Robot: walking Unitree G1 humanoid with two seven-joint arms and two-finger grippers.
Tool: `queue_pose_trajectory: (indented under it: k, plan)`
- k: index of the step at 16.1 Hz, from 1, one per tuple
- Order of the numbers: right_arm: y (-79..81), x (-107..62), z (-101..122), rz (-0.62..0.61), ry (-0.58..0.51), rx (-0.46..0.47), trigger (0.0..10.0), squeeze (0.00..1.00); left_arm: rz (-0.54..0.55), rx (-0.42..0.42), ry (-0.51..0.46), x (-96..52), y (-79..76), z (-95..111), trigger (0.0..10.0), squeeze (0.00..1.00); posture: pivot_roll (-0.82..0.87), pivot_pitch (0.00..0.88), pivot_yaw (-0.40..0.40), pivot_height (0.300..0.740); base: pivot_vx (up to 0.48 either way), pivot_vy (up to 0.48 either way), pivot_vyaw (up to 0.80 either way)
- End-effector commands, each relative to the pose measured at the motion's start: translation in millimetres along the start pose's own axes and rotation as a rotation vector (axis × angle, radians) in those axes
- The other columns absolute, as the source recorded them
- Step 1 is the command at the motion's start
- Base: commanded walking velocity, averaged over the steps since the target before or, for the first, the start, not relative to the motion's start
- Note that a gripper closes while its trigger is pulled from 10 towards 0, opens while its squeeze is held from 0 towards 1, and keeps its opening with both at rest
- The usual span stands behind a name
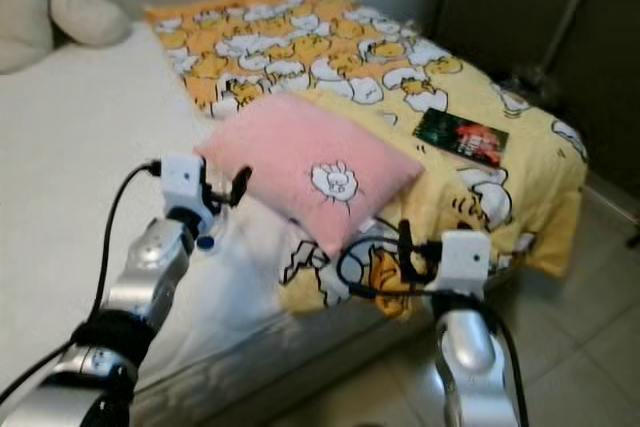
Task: Clean up the room
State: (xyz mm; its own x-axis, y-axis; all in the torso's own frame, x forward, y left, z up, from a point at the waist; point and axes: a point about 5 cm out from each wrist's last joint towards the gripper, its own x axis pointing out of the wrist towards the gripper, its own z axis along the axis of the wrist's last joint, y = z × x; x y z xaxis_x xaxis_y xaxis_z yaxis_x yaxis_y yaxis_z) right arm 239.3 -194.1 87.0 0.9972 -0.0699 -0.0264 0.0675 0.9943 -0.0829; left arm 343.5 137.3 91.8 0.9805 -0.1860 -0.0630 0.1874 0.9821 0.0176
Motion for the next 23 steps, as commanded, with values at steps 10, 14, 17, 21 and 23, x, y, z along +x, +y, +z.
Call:
queue_pose_trajectory:
  k: [10,14,17,21,23]
  plan:
    - [5.6,-52.1,-7.9,0.132,0.092,-0.004,10.0,0.00,0.212,0.045,0.132,50.4,0.0,49.3,10.0,0.00,-0.34,0.038,0.062,0.732,0.000,0.000,0.00]
    - [5.1,-54.6,-3.2,0.102,0.079,-0.004,10.0,0.00,0.080,-0.078,-0.049,43.4,-0.1,53.1,10.0,0.00,-0.35,0.027,0.108,0.732,0.000,0.000,0.00]
    - [-13.4,-47.0,11.7,-0.049,0.004,0.023,10.0,0.00,0.001,0.008,-0.149,-19.8,14.8,28.3,10.0,0.00,-0.25,0.000,0.095,0.732,0.000,0.000,0.00]
    - [-3.6,-46.3,17.1,-0.015,-0.019,0.034,10.0,0.00,-0.037,0.095,-0.088,-67.0,12.2,-2.2,10.0,0.00,-0.18,0.000,0.055,0.732,0.000,0.000,0.00]
    - [-2.4,-46.8,12.7,0.000,-0.018,0.008,10.0,0.00,-0.042,0.104,-0.057,-79.3,9.1,-11.1,10.0,0.00,-0.18,0.000,0.052,0.732,0.000,0.000,0.00]
